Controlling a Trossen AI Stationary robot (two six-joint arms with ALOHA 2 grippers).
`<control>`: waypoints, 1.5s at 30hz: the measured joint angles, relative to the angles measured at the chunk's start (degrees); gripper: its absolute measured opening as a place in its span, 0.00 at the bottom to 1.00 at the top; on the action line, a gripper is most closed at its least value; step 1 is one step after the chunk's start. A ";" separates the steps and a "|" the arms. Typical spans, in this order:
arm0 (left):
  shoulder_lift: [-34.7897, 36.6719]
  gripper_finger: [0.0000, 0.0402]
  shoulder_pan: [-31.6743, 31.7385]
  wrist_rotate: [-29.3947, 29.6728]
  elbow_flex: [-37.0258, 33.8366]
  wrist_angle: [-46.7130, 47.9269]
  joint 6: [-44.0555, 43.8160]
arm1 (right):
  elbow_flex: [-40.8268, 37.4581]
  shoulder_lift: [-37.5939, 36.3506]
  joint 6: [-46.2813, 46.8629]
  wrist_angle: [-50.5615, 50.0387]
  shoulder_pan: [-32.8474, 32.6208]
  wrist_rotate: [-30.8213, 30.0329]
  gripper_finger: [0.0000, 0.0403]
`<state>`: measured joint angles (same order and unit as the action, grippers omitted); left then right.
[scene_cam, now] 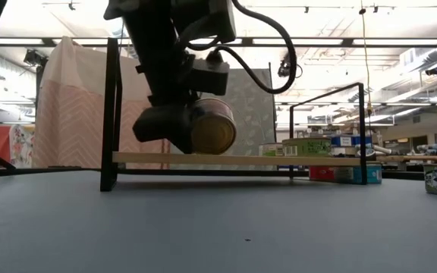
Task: Stack canned seafood by type on shelf
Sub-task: Put the blue/pink tuna can on the shelf
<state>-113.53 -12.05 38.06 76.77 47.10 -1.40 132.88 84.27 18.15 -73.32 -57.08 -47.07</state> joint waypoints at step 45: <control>-3.48 0.55 1.85 -12.55 8.13 4.23 -6.55 | -0.02 0.14 0.29 -0.13 -2.12 -0.24 0.01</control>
<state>-117.02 -10.20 25.51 84.90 51.33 -7.96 132.86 84.41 18.44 -73.45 -59.20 -47.31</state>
